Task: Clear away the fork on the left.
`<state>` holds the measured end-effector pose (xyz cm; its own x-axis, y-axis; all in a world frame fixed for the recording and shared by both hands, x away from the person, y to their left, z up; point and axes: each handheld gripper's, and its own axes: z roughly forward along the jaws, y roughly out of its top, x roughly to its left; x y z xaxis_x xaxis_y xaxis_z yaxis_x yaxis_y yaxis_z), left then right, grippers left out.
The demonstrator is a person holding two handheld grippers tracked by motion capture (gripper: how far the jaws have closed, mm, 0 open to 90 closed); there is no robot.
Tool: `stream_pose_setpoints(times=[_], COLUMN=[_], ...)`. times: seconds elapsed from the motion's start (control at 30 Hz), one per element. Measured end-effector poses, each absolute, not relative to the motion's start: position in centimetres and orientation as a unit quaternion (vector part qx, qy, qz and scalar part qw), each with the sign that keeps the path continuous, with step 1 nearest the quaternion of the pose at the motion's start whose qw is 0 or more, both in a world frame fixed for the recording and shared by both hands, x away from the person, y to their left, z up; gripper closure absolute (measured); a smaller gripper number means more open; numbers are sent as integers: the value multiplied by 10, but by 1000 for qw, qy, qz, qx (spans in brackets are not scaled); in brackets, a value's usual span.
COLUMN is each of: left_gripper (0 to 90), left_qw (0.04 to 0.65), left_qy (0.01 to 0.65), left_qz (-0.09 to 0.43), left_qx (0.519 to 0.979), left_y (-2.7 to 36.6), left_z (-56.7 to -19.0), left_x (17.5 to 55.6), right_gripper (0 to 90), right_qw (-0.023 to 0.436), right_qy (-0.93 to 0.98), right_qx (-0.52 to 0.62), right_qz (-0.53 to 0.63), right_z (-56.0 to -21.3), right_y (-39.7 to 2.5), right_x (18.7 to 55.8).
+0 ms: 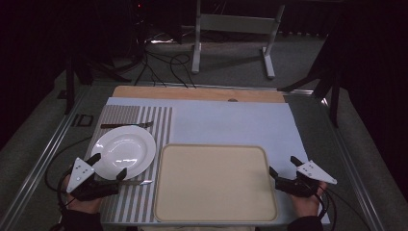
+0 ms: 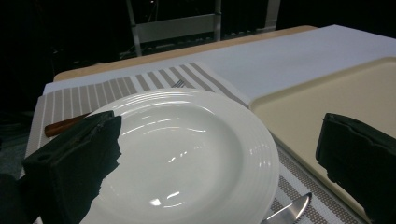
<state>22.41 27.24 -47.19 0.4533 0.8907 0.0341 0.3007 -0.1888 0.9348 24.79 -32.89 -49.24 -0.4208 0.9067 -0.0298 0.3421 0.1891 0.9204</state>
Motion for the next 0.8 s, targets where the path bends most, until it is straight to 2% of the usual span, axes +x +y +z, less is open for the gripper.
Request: stream_pose_setpoints(times=[0.8], left_gripper=[0], left_qw=[482], left_qy=[424], left_qz=[308], left_qx=[702], left_y=[277], left_z=[-461], left_x=[233], right_gripper=[83], right_qw=[307], right_qy=[704], right_qx=[444], right_qz=[461], right_z=[-493], right_y=[-330], right_x=[247])
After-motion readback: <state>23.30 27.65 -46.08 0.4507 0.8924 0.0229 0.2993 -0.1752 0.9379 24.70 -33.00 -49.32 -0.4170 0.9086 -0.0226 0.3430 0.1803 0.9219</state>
